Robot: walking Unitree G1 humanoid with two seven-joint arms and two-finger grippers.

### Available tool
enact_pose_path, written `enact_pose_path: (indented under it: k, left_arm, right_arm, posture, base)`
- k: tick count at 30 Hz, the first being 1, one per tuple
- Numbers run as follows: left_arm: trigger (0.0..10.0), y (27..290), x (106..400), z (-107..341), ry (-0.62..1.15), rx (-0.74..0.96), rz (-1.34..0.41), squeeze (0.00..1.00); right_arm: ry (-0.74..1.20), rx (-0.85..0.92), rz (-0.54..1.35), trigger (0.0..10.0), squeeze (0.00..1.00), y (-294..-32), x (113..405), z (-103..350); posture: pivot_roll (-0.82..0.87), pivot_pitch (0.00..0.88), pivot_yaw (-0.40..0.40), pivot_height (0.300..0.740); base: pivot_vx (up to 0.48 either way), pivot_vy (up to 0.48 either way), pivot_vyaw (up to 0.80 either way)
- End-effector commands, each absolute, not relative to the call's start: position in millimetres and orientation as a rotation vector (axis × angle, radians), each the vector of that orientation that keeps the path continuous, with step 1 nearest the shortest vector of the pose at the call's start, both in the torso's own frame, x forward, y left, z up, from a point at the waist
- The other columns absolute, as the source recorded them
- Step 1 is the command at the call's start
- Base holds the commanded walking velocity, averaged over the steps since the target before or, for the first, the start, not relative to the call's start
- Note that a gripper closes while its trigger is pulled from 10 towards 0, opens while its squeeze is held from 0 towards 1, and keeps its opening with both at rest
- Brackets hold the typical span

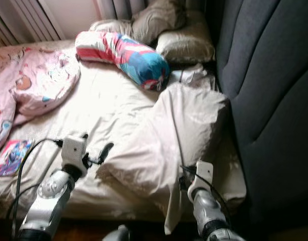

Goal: Clean up the room

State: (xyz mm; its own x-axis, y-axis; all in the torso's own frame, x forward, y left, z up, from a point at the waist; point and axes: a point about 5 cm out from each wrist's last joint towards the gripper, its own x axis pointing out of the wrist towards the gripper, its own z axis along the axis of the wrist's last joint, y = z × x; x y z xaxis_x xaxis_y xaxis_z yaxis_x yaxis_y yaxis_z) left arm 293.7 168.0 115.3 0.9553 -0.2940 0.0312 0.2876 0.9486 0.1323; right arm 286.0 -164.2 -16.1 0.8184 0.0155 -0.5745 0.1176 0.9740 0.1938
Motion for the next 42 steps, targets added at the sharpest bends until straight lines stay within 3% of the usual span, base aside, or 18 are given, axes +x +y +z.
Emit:
enact_pose_path:
  k: [1, 22, 36, 37, 38, 39, 42]
  left_arm:
    - [10.0, 168, 290, 120, -0.049, 0.118, -0.307, 0.00]
    - [10.0, 159, 264, 156, -0.039, 0.124, -0.372, 0.00]
    - [10.0, 157, 249, 158, 0.006, 0.117, -0.381, 0.00]
    - [10.0, 158, 248, 158, 0.010, 0.119, -0.381, 0.00]
    - [10.0, 158, 248, 158, 0.010, 0.119, -0.381, 0.00]
    - [10.0, 159, 248, 158, 0.012, 0.120, -0.379, 0.00]
    - [10.0, 158, 250, 159, 0.012, 0.119, -0.376, 0.00]
  right_arm:
    - [0.632, 0.247, -0.052, 10.0, 0.00, -161, 281, -21]
    - [0.604, 0.339, 0.036, 10.0, 0.00, -127, 274, -26]
    - [0.623, 0.290, 0.022, 10.0, 0.00, -132, 264, -33]
    - [0.616, 0.307, 0.019, 7.6, 0.00, -131, 265, -33]
    - [0.616, 0.307, 0.019, 7.6, 0.00, -131, 265, -33]
    - [0.618, 0.307, 0.013, 0.0, 0.00, -130, 265, -33]
    - [0.616, 0.302, 0.018, 0.0, 0.00, -130, 265, -32]
  posture:
    - [0.07, 0.225, 0.139, 0.686]
    - [0.17, 0.277, 0.223, 0.686]
    - [0.20, 0.307, 0.243, 0.686]
    - [0.20, 0.306, 0.242, 0.686]
    - [0.20, 0.306, 0.242, 0.686]
    - [0.20, 0.308, 0.241, 0.686]
    - [0.19, 0.305, 0.237, 0.686]
  base:
    - [0.000, 0.000, 0.00]
    - [0.000, 0.000, 0.00]
    - [0.000, 0.000, 0.00]
    - [0.000, 0.000, 0.00]
    - [0.000, 0.000, 0.00]
    - [0.000, 0.000, 0.00]
    - [0.000, 0.000, 0.00]
